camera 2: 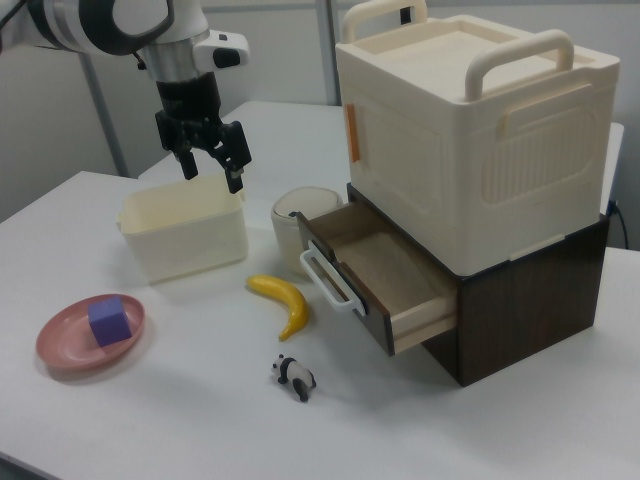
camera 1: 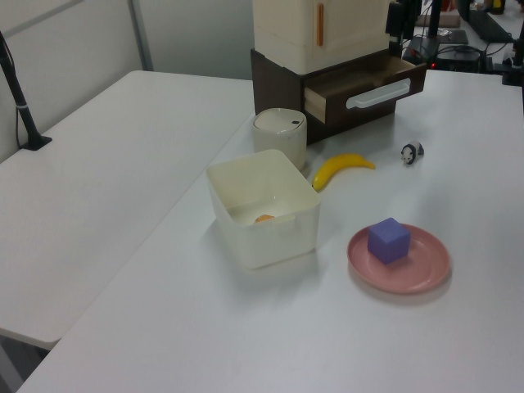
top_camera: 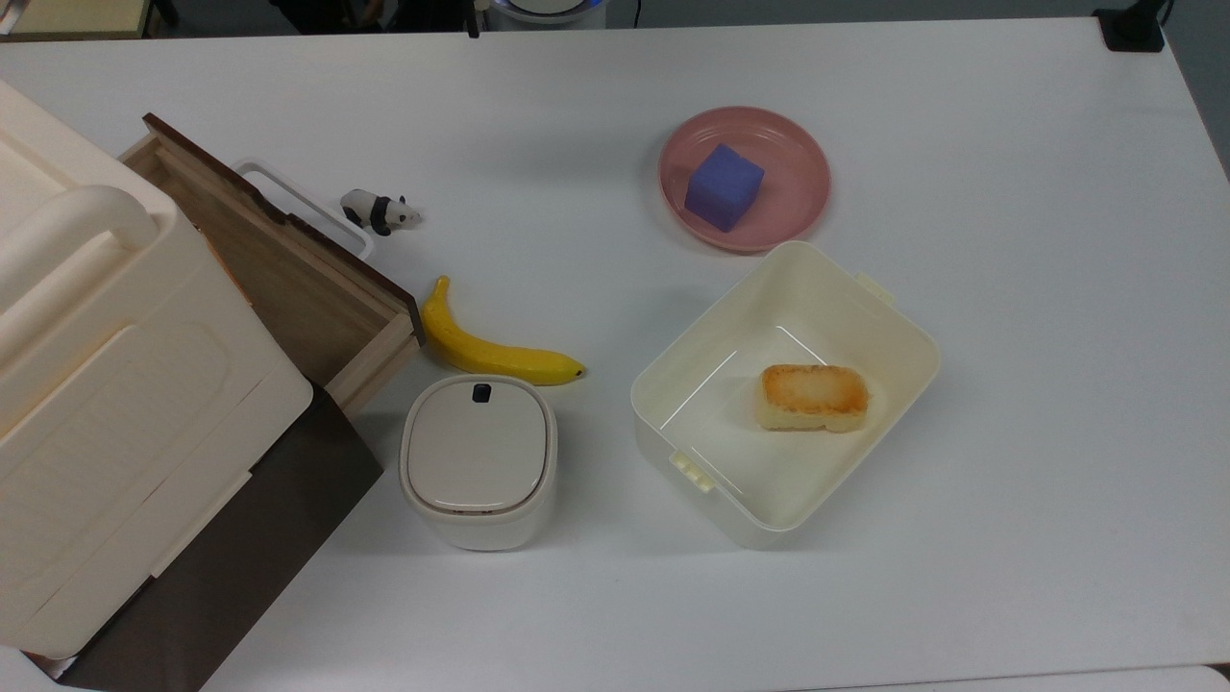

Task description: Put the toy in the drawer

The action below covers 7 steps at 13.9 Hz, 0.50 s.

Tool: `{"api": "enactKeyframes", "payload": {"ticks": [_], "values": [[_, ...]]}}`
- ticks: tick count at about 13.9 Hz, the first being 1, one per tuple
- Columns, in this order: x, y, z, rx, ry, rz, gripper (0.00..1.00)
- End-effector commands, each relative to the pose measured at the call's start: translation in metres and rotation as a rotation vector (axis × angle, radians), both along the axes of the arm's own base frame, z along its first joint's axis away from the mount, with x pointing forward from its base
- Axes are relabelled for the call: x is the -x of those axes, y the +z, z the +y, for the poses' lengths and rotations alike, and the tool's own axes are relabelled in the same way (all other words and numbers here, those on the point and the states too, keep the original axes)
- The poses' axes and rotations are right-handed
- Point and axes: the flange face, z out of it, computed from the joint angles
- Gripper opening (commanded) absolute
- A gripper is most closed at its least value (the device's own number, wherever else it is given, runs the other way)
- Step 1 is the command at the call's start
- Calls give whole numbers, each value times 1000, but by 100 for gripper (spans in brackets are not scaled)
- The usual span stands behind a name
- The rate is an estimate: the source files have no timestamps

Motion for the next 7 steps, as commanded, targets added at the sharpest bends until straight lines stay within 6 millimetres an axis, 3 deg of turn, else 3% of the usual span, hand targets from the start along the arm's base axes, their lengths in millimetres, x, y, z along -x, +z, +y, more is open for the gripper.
{"api": "enactKeyframes", "payload": {"ticks": [1, 7], "values": [[1, 5, -5, -13, 2, -28, 100], [2, 7, -15, -10, 49, -33, 100]]}}
